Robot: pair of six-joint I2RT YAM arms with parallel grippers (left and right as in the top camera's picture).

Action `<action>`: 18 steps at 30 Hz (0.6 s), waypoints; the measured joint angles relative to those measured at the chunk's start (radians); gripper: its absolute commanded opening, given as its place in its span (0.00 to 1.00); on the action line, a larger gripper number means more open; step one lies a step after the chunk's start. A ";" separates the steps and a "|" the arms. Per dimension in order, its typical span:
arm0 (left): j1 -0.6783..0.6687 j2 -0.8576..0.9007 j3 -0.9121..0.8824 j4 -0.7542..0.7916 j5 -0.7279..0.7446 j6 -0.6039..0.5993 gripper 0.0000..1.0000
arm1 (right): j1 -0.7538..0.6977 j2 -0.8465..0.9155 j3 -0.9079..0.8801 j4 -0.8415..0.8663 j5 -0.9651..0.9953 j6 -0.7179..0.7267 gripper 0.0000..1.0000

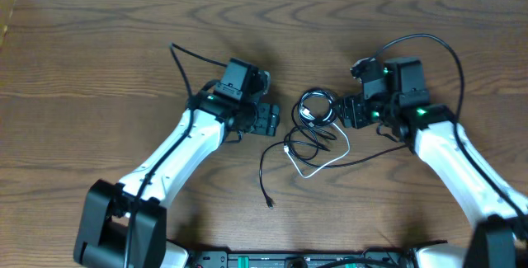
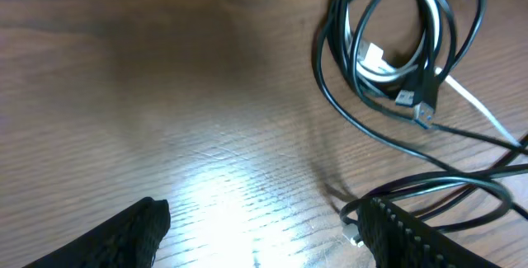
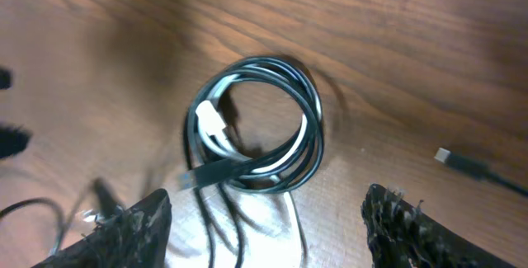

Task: Untangle cables

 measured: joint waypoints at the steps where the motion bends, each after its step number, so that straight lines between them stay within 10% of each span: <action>1: -0.003 0.008 0.000 0.000 0.002 0.000 0.79 | 0.000 0.029 0.000 0.019 0.003 0.002 0.69; 14: -0.005 0.014 0.000 0.001 0.008 0.000 0.79 | 0.042 0.298 0.002 0.214 0.051 0.118 0.61; 18: -0.005 0.014 0.000 0.001 0.008 0.000 0.79 | 0.056 0.328 0.013 0.226 0.089 0.162 0.18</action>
